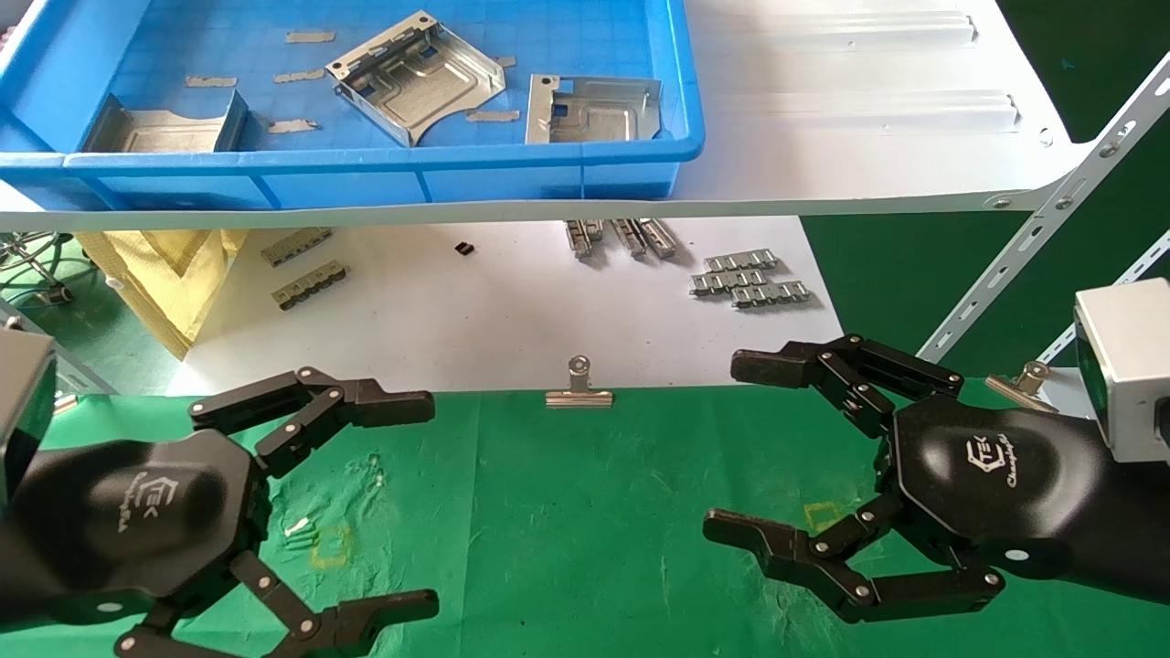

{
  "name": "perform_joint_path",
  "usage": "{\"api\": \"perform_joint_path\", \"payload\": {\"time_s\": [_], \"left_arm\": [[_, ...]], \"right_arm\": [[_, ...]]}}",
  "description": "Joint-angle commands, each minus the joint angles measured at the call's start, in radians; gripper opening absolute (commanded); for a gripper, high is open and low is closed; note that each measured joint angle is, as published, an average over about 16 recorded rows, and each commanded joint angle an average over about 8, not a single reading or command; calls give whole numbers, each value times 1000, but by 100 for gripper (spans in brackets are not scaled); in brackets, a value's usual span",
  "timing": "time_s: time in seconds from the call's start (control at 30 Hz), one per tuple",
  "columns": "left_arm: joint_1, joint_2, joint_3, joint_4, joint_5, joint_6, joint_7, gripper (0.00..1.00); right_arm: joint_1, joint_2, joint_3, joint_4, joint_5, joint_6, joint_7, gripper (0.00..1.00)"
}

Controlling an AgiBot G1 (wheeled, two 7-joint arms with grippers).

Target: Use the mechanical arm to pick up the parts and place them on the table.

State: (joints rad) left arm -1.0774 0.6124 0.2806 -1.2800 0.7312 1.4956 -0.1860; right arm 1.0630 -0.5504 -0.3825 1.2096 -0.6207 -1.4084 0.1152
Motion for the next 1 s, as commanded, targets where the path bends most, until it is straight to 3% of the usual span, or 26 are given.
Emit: {"api": "perform_joint_path", "payload": {"time_s": [0.03,1.0], "left_arm": [[0,0,0,0,0,0,0,100],[0,0,0,0,0,0,0,100]], "right_arm": [[0,0,0,0,0,0,0,100],[0,0,0,0,0,0,0,100]]}}
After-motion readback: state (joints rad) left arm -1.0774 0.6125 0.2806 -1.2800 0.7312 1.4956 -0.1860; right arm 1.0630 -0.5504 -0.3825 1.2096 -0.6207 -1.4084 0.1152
